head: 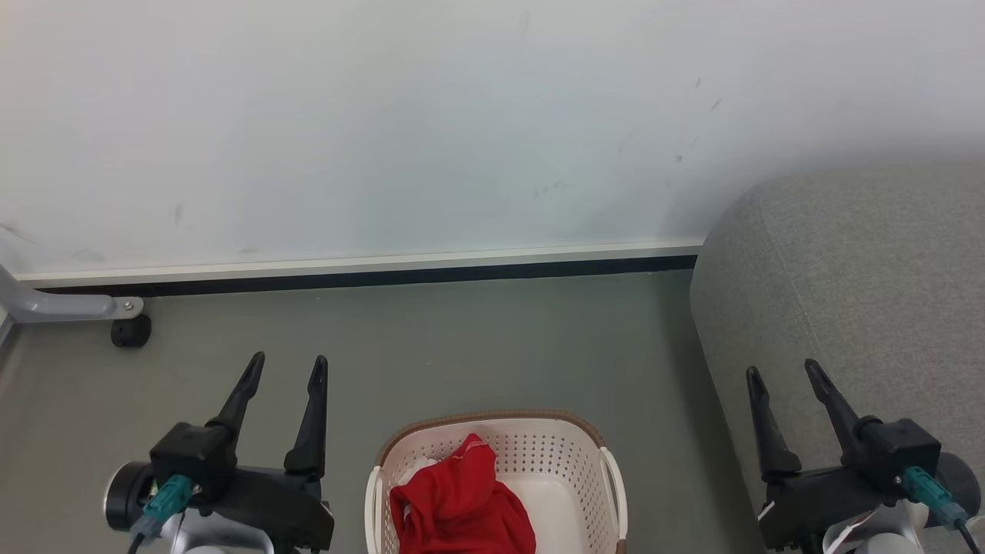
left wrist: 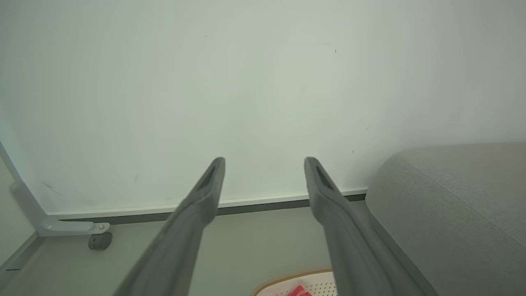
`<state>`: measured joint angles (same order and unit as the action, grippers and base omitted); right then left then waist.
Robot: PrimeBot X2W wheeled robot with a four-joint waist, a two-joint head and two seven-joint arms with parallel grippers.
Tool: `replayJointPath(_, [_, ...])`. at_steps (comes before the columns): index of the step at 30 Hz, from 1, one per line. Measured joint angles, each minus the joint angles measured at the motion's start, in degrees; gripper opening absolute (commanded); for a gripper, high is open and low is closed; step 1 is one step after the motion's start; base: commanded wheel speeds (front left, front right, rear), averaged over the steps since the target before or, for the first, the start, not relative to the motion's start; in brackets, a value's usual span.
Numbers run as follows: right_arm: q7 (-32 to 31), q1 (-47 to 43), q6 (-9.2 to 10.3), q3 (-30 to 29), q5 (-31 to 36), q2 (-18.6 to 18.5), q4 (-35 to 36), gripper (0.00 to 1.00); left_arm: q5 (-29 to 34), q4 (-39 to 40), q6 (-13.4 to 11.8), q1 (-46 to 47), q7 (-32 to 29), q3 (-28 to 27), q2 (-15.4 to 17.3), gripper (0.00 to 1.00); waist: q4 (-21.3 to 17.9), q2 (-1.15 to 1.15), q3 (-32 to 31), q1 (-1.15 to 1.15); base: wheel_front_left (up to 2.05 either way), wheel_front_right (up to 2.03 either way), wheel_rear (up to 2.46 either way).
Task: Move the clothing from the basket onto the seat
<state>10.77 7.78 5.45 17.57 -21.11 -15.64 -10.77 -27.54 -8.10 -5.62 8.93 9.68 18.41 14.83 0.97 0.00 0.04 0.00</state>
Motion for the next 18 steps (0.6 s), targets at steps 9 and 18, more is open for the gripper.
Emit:
replayJointPath(9, [0.92,-0.01,0.62,1.43,3.47,-0.35,-0.53,1.00,3.57,-0.01,-1.00,-0.17,0.04,0.45,0.45,1.00,0.02,0.00,-0.08,0.00,0.00,0.00,0.00])
replayJointPath(18, [0.93,-0.03,0.60,0.71,2.37,-0.07,-0.98,1.00,3.41,-0.25,-1.29,-1.20,-0.55,-0.62,0.03,1.00,-0.02,0.00,-0.07,0.00,0.00,0.00,0.00])
